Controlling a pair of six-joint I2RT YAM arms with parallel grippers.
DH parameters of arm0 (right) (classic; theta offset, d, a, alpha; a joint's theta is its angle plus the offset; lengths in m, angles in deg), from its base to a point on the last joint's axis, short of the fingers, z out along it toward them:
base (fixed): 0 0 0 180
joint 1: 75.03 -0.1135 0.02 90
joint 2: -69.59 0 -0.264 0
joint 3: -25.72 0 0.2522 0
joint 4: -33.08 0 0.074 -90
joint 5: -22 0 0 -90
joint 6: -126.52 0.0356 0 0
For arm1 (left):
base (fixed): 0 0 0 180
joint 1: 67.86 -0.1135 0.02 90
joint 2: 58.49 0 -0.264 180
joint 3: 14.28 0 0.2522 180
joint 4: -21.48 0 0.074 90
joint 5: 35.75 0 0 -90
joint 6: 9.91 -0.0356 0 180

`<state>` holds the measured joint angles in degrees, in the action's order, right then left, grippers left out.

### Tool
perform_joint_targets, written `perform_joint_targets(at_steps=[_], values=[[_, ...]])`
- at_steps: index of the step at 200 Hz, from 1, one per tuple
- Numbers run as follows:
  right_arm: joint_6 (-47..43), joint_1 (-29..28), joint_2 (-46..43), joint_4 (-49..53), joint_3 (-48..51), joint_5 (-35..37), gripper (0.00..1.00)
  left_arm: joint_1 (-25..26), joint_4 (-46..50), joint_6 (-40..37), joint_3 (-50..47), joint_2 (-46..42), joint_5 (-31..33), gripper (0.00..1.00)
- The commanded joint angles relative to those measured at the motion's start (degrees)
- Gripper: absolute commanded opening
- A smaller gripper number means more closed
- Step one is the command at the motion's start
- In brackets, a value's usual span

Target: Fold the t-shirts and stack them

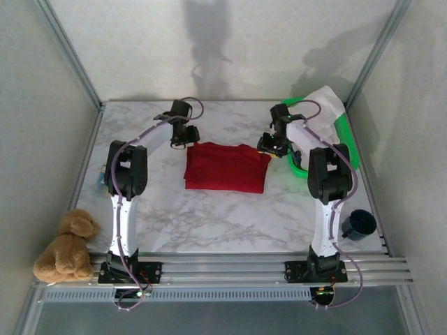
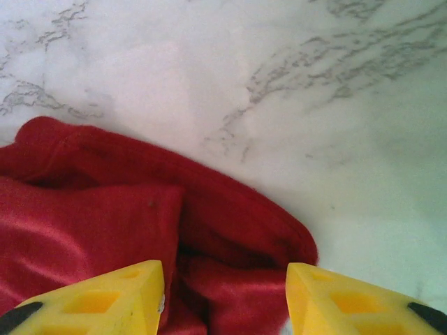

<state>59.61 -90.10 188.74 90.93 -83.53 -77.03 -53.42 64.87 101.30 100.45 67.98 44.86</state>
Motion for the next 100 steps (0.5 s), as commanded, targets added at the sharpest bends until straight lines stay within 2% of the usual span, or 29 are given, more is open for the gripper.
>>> perform_joint_targets(at_steps=[1, 24, 42, 67, 74, 100], values=[[-0.4, 0.5, -7.5, 4.4, -0.8, -1.2, 0.5, -0.5, 2.0, 1.2, 0.4, -7.5, -0.5, 0.52], [0.7, -0.9, -10.8, 3.8, 2.5, -3.6, 0.47, 0.5, 0.5, 3.4, -3.6, -11.9, -2.7, 0.5], [1.9, -2.4, -12.5, 1.9, 6.1, -4.0, 0.42, 2.6, 0.5, 3.9, -6.4, -13.7, -2.5, 0.39], [4.0, -3.7, -11.4, -1.9, 9.8, -5.2, 0.2, 5.4, -3.0, 5.8, -12.7, -15.2, -2.5, 0.15], [4.5, -4.0, -10.5, -2.7, 10.3, -5.2, 0.17, 6.0, -3.9, 6.1, -14.3, -15.1, -2.3, 0.1], [6.1, -5.3, -6.3, -4.9, 11.4, -4.5, 0.06, 7.9, -6.7, 7.1, -19.2, -14.0, -1.2, 0.03]])
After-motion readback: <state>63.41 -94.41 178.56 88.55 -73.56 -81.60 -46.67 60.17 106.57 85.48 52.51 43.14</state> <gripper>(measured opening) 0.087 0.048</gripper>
